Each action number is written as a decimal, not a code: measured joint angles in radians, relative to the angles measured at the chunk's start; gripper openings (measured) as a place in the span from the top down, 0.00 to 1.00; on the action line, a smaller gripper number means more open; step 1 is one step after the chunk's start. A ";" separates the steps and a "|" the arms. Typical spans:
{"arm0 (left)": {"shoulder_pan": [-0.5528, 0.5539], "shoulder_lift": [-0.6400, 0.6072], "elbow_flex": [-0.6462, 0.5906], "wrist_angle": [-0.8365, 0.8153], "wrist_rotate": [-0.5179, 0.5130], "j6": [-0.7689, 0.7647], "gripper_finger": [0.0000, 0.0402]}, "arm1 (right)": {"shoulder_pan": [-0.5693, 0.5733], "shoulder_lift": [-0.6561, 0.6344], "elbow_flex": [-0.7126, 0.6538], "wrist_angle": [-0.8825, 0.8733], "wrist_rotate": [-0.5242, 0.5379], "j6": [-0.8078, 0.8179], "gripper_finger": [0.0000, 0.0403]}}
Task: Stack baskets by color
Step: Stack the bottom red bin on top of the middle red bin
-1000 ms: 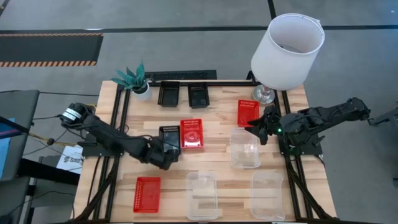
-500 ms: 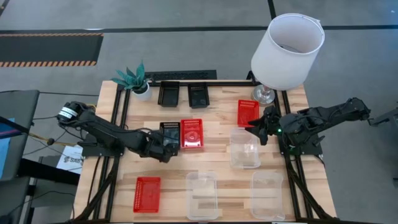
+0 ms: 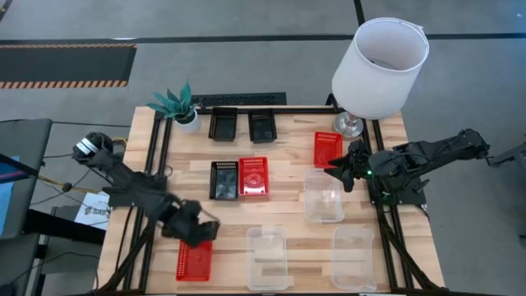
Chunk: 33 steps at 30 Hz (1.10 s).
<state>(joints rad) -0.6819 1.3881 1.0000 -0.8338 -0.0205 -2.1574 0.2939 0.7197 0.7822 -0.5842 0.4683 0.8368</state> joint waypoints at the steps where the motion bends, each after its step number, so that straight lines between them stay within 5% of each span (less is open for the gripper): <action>1: -0.032 0.000 0.000 -0.004 -0.011 -0.050 0.32 | 0.000 0.000 0.000 0.000 0.000 0.000 0.44; 8: -0.194 0.021 -0.003 -0.087 0.070 -0.226 0.32 | 0.000 0.000 0.000 0.000 0.000 0.001 0.44; 11: -0.225 0.022 -0.003 -0.134 0.022 -0.236 0.32 | 0.000 0.000 0.000 0.001 0.000 0.001 0.44; 15: -0.235 0.022 -0.004 -0.182 -0.036 -0.218 0.32 | 0.000 0.000 0.000 0.001 0.000 0.004 0.44; 28: -0.235 0.198 0.000 -0.064 -0.001 -0.215 0.33 | -0.008 0.000 0.000 0.024 0.001 0.004 0.44; 33: -0.228 0.240 0.001 -0.061 0.001 -0.206 0.42 | -0.023 0.000 0.000 0.024 0.002 0.003 0.44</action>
<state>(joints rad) -0.9096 1.6285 1.0008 -0.8946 -0.0195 -2.3631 0.2706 0.7193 0.7822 -0.5606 0.4698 0.8402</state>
